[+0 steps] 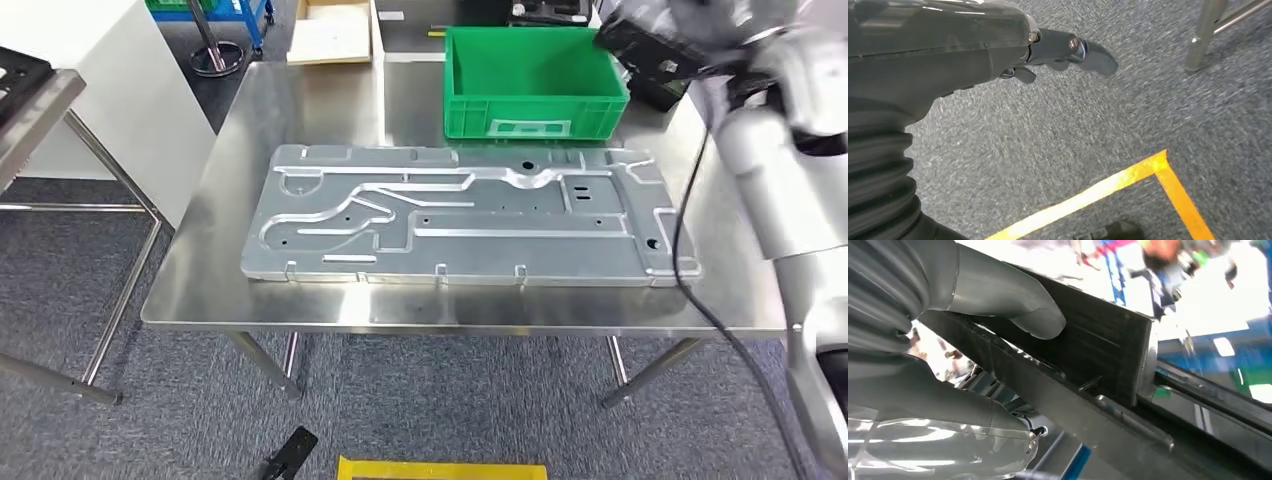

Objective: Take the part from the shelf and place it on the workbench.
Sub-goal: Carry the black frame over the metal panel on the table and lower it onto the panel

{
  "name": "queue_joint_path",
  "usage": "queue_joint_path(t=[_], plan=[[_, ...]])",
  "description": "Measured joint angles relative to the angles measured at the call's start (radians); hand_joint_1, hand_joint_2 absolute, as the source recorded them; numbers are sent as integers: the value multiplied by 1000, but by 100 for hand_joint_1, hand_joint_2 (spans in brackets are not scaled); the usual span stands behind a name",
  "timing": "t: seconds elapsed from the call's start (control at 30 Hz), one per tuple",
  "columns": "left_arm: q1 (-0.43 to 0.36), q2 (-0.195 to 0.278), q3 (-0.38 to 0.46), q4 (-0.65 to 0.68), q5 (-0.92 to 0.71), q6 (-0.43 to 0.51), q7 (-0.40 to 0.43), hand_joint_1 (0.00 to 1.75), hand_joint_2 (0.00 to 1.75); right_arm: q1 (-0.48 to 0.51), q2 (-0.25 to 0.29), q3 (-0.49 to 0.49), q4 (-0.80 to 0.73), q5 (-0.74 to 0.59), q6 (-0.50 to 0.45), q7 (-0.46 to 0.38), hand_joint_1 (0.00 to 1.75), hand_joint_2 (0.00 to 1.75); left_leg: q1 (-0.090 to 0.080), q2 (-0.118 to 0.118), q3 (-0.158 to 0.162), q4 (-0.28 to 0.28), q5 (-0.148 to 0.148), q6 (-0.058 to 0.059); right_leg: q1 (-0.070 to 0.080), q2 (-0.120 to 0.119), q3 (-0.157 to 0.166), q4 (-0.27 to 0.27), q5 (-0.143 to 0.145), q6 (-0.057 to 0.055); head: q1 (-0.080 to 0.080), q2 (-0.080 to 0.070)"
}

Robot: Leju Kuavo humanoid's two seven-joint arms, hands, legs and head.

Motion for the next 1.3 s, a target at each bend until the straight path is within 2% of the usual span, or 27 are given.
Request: queue_joint_path(t=[0.07,0.1,0.13,0.2,0.23,0.27,0.3,0.37,0.4,0.43,0.5,0.57,0.63,0.7,0.73,0.77,0.8,0.9,0.93,0.97,1.07,1.1,1.13,1.2,1.23,1.27,1.3], plan=[[-4,-1,1,0,-2,-1,0,0,175,11,28,39,88,35,-14,24,175,175,4,0,7,-13,2,13,-1,-1,-1,4,-8,11,0,0],[-6,-2,1,0,-4,-2,0,0,175,18,42,54,128,49,-15,36,175,175,5,-1,10,-20,4,20,-2,-2,-11,27,-23,13,0,0],[-9,-3,1,0,-7,-3,0,0,175,28,56,68,166,62,-16,49,175,175,6,-1,14,-25,6,25,-2,-3,-34,74,-46,15,0,0],[-13,-5,1,0,-10,-6,0,0,175,56,80,95,232,85,-17,70,175,175,3,-4,17,-26,4,32,-1,-3,-103,205,-98,17,0,0],[-13,-5,1,0,-10,-7,1,0,175,74,90,108,261,92,-17,78,175,175,2,-7,18,-25,2,34,-1,-3,-135,256,-109,17,0,0],[-12,-6,1,0,-10,-7,1,0,175,91,100,120,285,97,-17,84,175,175,0,-9,20,-24,0,36,-1,-3,-152,273,-100,15,0,0],[-12,-6,2,0,-10,-7,1,0,175,108,110,129,306,101,-17,89,131,131,-2,-12,22,-21,-4,36,0,-3,-150,249,-71,11,0,0],[-11,-6,2,0,-8,-8,2,0,175,129,130,144,337,109,-16,97,44,44,-7,-14,25,-15,-13,34,5,-3,-106,125,8,-3,0,0],[-10,-6,3,0,-6,-8,1,0,175,133,141,151,349,113,-15,101,0,0,-10,-14,25,-11,-18,31,9,-3,-82,65,35,-9,0,0],[-10,-6,4,0,-6,-9,1,0,175,135,151,157,361,117,-14,104,0,0,-11,-14,24,-9,-21,27,13,-3,-67,27,46,-14,0,0],[-8,-6,5,0,-8,-9,0,0,175,138,169,166,380,122,-9,109,0,0,-12,-13,22,-9,-23,19,18,-3,-58,5,44,-19,0,0],[-4,-5,8,0,-1,-9,-7,0,87,140,182,172,392,122,-5,113,0,0,-13,-12,22,-5,-32,9,12,-4,-50,-4,45,-24,0,0],[-1,-3,15,0,8,-6,-12,0,0,138,193,175,400,124,0,117,0,0,-11,-9,-1,53,-67,-3,4,-7,-38,-15,46,-32,0,0],[2,-2,20,0,8,-2,-1,0,0,135,204,177,408,128,8,121,0,0,-2,-7,-60,179,-123,-16,3,-9,-32,-17,42,-38,0,0],[4,-1,23,0,12,0,9,0,0,134,208,178,411,132,14,124,0,0,3,-6,-90,236,-140,-21,3,-9,-30,-16,41,-38,0,0],[6,-1,28,0,20,1,22,0,0,134,212,179,415,135,20,127,0,0,8,-5,-108,264,-141,-26,2,-8,-28,-14,40,-37,0,0],[6,-1,35,0,34,-2,35,0,0,132,215,179,418,139,26,131,0,0,12,-4,-105,251,-122,-31,-1,-8,-26,-12,38,-34,0,0],[6,-1,60,0,62,-18,62,0,0,117,219,181,424,154,48,150,0,0,21,-2,-24,66,-24,-40,-8,-4,-25,2,28,-18,0,0],[6,-1,65,0,63,-21,63,0,0,108,219,181,425,159,54,159,0,0,21,-3,-6,25,-9,-37,-7,-3,-28,6,26,-12,0,0],[5,-1,69,0,62,-21,63,0,0,97,219,181,427,163,59,168,0,0,19,-3,1,7,-6,-32,-5,-2,-31,8,27,-6,0,0],[6,0,78,0,55,-18,60,0,0,52,209,181,429,177,73,191,0,0,16,-4,-4,4,2,-6,-6,-1,-37,10,25,11,0,0],[6,1,81,0,54,-17,58,0,0,33,202,181,429,186,78,197,0,0,16,-3,-7,1,7,4,-8,-2,-42,25,8,15,0,0],[6,1,83,0,53,-16,56,0,0,13,194,181,430,197,81,203,0,0,17,-2,-10,-3,13,13,-9,-3,-54,60,-25,17,0,0],[6,1,88,0,53,-16,53,0,0,-29,175,181,429,226,82,216,0,0,13,-2,-22,-4,23,25,-6,-4,-96,187,-112,18,0,0],[8,1,91,0,53,-16,53,0,0,-49,163,181,429,242,81,223,0,0,11,-2,-29,-4,28,28,-5,-4,-115,250,-145,18,0,0],[10,0,93,0,53,-17,52,0,0,-67,151,182,429,257,80,229,0,0,8,-3,-35,-3,34,31,-3,-4,-121,287,-160,17,0,0],[12,0,96,0,53,-18,51,0,0,-84,139,182,428,271,79,233,0,0,6,-3,-42,-3,40,32,-1,-4,-109,286,-154,15,0,0]])
